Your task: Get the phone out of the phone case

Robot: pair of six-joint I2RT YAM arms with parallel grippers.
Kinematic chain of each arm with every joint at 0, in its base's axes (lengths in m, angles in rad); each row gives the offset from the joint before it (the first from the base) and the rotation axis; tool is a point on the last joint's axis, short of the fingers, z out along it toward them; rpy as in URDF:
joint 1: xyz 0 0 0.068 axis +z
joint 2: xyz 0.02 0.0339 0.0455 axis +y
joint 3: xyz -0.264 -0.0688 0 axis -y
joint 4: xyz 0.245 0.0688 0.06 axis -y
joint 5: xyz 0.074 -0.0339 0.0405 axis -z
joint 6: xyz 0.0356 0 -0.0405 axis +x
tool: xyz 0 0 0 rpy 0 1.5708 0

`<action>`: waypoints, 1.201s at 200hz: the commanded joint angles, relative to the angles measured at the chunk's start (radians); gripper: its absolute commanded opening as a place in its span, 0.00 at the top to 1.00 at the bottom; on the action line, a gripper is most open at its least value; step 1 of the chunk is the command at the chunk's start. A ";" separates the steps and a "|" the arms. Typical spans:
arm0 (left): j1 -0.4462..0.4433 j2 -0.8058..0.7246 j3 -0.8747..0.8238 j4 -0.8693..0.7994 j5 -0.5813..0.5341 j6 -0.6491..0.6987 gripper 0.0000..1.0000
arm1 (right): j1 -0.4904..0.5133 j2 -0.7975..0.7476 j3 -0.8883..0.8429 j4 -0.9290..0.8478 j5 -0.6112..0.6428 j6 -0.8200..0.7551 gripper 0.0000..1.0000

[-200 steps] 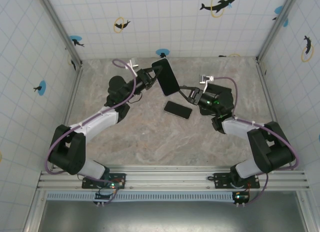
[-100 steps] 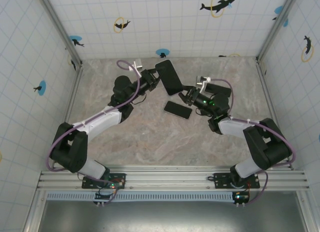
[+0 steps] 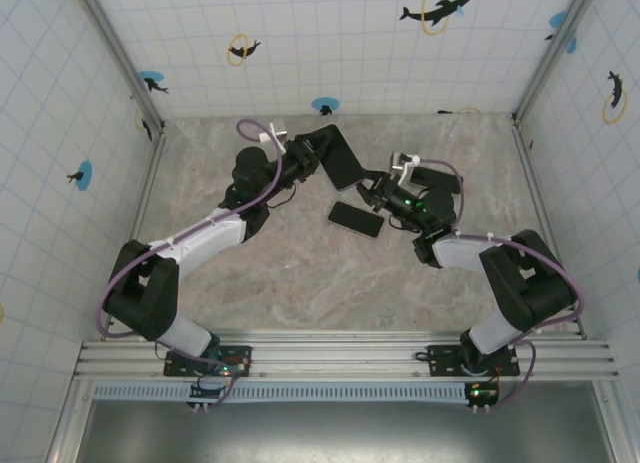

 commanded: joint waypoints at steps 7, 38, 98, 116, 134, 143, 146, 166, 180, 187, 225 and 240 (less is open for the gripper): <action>-0.007 -0.009 0.041 -0.048 -0.016 0.040 0.45 | 0.004 0.014 -0.013 0.141 0.029 0.016 0.97; -0.007 -0.033 0.023 -0.125 -0.049 0.042 0.29 | -0.005 0.023 -0.008 0.156 0.050 0.051 0.97; -0.007 -0.104 -0.052 -0.228 -0.100 -0.009 0.26 | -0.009 0.055 0.014 0.159 0.117 0.040 0.97; -0.013 -0.146 -0.081 -0.267 -0.122 -0.027 0.26 | -0.008 0.076 0.027 0.169 0.142 0.037 0.98; -0.043 -0.187 -0.119 -0.281 -0.155 -0.052 0.26 | -0.008 0.102 0.039 0.179 0.174 0.037 0.98; -0.058 -0.203 -0.128 -0.302 -0.169 -0.063 0.27 | -0.008 0.117 0.047 0.190 0.183 0.038 0.98; -0.063 -0.208 -0.130 -0.311 -0.177 -0.067 0.27 | -0.007 0.122 0.050 0.195 0.186 0.037 0.98; -0.112 -0.247 -0.157 -0.338 -0.240 -0.096 0.29 | -0.003 0.148 0.067 0.217 0.203 0.037 0.98; -0.152 -0.260 -0.168 -0.341 -0.284 -0.129 0.30 | 0.005 0.151 0.076 0.194 0.212 -0.031 0.98; -0.175 -0.262 -0.167 -0.346 -0.310 -0.144 0.30 | 0.008 0.149 0.077 0.175 0.216 -0.047 0.98; -0.254 -0.248 -0.139 -0.336 -0.431 -0.217 0.35 | 0.030 0.184 0.065 0.238 0.266 -0.040 0.98; -0.268 -0.231 -0.119 -0.321 -0.452 -0.236 0.36 | 0.039 0.188 0.066 0.247 0.279 -0.045 0.98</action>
